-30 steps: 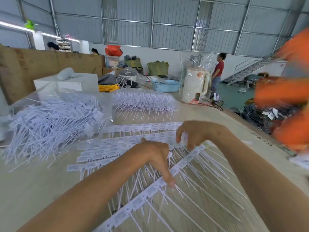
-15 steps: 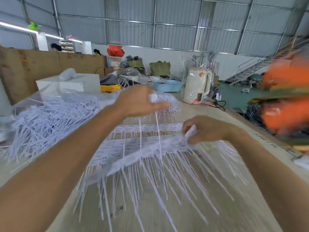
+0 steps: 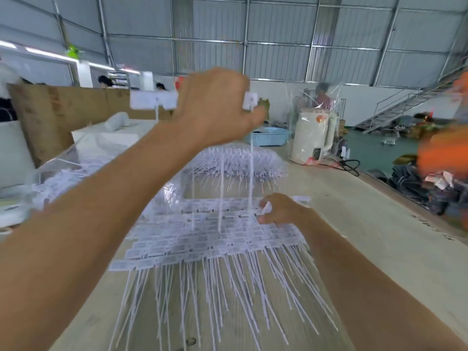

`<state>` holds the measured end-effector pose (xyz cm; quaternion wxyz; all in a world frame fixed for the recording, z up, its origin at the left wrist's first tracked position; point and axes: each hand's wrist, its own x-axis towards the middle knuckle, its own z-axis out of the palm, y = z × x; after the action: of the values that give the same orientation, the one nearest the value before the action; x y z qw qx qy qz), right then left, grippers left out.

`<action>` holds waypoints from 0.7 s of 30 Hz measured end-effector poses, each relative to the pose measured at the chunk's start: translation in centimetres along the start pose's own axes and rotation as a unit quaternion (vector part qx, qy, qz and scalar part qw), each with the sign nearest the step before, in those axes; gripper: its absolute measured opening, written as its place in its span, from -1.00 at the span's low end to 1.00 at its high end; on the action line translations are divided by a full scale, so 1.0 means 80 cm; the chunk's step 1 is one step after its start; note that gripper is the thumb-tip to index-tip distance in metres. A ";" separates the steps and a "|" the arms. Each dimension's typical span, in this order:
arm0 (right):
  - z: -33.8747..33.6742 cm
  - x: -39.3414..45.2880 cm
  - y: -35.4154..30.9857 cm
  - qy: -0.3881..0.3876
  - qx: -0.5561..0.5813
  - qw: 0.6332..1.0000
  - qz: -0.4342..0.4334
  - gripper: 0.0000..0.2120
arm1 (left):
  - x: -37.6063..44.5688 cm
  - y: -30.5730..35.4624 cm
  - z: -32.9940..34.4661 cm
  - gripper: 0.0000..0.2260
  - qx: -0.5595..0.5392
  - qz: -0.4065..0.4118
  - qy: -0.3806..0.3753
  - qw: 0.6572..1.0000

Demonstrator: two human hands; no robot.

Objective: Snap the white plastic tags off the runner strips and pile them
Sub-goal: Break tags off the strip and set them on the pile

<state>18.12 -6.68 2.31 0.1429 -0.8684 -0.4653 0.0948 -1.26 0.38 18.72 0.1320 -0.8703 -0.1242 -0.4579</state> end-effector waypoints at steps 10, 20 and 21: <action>-0.019 -0.034 0.034 0.091 0.282 0.952 0.081 -0.76 | -0.088 0.036 0.210 -0.77 -0.282 -0.085 -0.506 0.811; -0.076 -0.065 0.018 0.087 0.399 0.913 0.026 -0.92 | -0.073 0.042 0.199 -0.59 -0.380 -0.093 -0.412 0.823; -0.075 -0.067 0.011 0.062 0.384 0.921 0.020 -0.88 | -0.070 0.044 0.195 -0.58 -0.385 -0.087 -0.394 0.830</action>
<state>17.65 -12.57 7.83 0.4920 -0.7602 -0.3656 0.2153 8.76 1.87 5.15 -0.3145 -0.9428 -0.0549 -0.0963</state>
